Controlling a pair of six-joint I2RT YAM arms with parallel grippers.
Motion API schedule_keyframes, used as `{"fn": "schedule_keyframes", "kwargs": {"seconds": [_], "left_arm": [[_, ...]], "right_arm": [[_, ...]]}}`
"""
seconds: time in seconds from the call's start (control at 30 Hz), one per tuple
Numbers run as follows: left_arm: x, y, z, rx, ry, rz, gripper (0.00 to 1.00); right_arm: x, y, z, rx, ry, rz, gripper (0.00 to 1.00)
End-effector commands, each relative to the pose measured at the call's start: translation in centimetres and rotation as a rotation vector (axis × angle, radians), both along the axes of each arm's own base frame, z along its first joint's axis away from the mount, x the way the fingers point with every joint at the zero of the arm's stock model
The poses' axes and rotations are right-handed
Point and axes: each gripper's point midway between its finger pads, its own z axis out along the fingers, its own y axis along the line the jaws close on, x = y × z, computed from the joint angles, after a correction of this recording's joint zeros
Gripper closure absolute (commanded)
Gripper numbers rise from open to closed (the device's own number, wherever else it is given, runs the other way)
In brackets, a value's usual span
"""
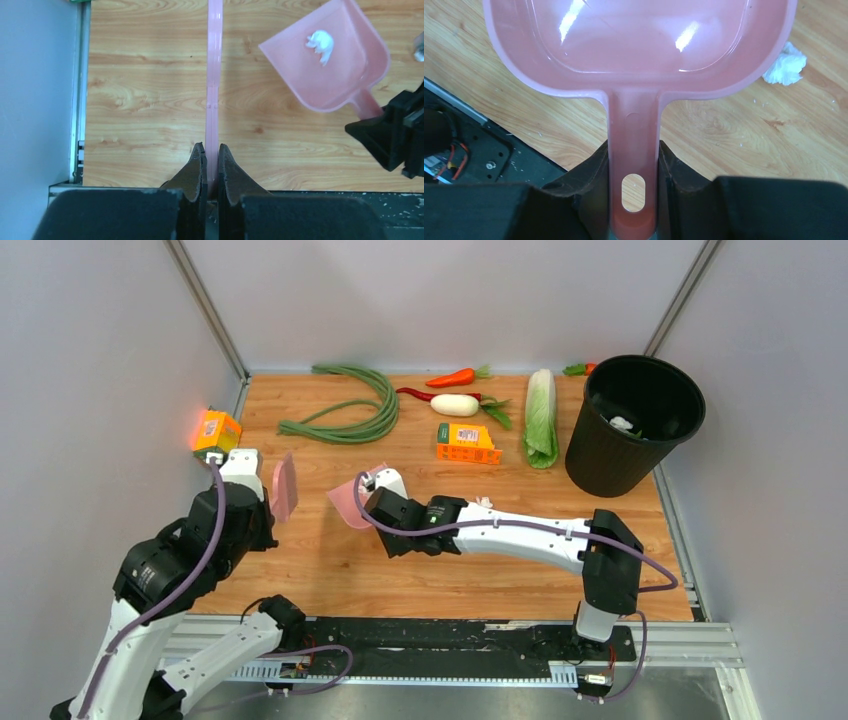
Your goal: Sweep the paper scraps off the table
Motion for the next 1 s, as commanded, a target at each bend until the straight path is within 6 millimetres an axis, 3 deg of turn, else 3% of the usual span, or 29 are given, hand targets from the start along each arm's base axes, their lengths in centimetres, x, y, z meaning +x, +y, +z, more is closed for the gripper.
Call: {"fn": "schedule_keyframes", "kwargs": {"seconds": [0.0,0.3,0.43,0.57,0.73,0.97], "left_arm": [[0.2,-0.1,-0.5,-0.011,-0.022,0.004,1.00],[1.4,-1.1,-3.5,-0.022,0.033,0.046,1.00],[2.0,-1.5,-4.4,-0.018,0.042,0.053,1.00],[2.5,-1.8,-5.2,-0.024,0.028,0.053,1.00],[3.0,-2.5,-5.8,-0.051,0.032,0.056,1.00],[3.1,-3.1,-6.6,-0.045,0.074,0.043,1.00]], "right_arm": [[1.7,0.9,4.9,0.086,-0.086,-0.025,1.00],[5.3,1.0,9.1,0.127,-0.111,-0.010,1.00],[7.8,-0.5,9.6,0.145,-0.086,-0.024,1.00],[10.5,-2.3,11.5,0.111,-0.127,-0.034,1.00],[13.3,-4.8,11.3,0.015,-0.157,-0.041,1.00],[15.6,-7.2,10.8,0.023,-0.125,-0.100,1.00]]}}
